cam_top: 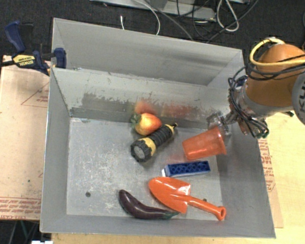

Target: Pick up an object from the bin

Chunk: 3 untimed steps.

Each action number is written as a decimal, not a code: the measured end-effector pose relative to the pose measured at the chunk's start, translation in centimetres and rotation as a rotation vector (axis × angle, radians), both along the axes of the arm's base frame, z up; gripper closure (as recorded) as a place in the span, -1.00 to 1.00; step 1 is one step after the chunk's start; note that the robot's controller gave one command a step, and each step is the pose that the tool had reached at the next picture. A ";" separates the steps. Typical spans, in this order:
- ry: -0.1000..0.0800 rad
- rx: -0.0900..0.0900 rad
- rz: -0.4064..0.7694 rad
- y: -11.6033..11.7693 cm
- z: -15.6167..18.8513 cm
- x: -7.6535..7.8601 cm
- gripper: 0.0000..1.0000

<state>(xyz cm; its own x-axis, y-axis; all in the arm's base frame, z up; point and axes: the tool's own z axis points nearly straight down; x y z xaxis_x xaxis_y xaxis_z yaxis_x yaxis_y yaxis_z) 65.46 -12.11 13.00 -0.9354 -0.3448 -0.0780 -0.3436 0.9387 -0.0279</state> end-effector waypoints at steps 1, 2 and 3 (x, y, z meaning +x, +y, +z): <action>-0.001 0.000 0.000 0.0 2.0 0.0 1.00; -0.006 0.000 -0.001 0.0 3.0 0.1 1.00; -0.003 0.001 -0.001 0.1 4.0 0.1 1.00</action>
Offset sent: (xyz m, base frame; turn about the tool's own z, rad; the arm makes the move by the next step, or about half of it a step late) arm -0.0001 0.0000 0.0299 0.0002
